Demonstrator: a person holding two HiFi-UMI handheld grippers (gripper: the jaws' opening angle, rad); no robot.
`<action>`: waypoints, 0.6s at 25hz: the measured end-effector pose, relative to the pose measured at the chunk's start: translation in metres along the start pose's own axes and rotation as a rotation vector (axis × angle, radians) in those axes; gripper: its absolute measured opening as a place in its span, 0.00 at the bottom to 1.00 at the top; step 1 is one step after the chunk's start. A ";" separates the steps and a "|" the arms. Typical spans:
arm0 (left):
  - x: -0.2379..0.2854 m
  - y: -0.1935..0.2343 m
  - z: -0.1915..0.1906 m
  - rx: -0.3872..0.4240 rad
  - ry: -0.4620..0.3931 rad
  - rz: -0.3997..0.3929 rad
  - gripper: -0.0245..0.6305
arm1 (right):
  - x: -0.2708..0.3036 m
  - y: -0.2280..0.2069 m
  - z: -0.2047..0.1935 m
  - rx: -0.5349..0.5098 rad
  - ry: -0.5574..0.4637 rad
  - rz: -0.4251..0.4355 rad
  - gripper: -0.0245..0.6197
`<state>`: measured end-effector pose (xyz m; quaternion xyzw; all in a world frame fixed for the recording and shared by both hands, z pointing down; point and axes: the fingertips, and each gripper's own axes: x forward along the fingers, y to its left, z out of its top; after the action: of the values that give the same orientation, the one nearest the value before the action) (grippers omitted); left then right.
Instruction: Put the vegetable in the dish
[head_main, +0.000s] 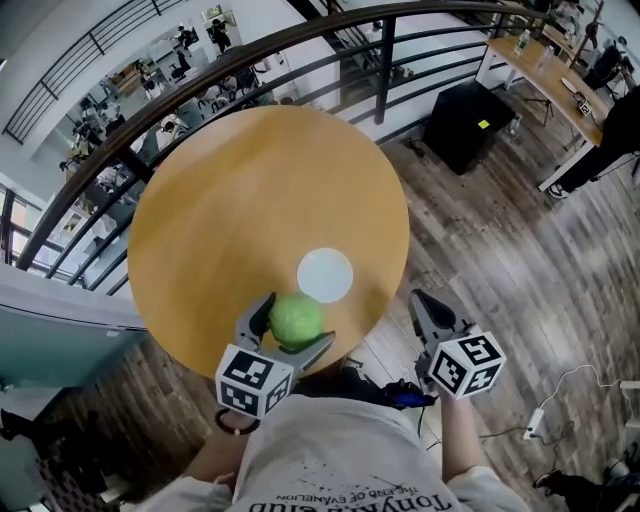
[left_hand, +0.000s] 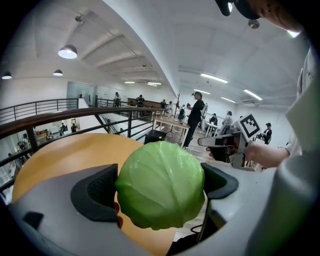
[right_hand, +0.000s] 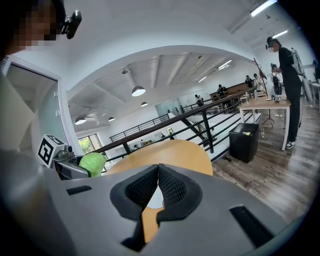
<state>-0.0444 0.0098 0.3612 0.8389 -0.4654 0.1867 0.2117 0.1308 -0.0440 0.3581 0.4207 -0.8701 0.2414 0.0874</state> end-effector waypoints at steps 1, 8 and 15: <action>0.001 0.003 0.000 0.005 0.002 0.002 0.81 | 0.004 0.000 0.000 0.001 0.003 0.000 0.08; 0.012 0.028 0.000 0.042 0.060 -0.013 0.81 | 0.025 0.001 0.000 0.027 0.027 -0.027 0.08; 0.037 0.045 0.000 0.046 0.095 -0.043 0.81 | 0.043 -0.008 -0.001 0.025 0.054 -0.064 0.08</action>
<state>-0.0647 -0.0374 0.3886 0.8437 -0.4322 0.2323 0.2179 0.1097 -0.0775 0.3771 0.4428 -0.8505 0.2603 0.1133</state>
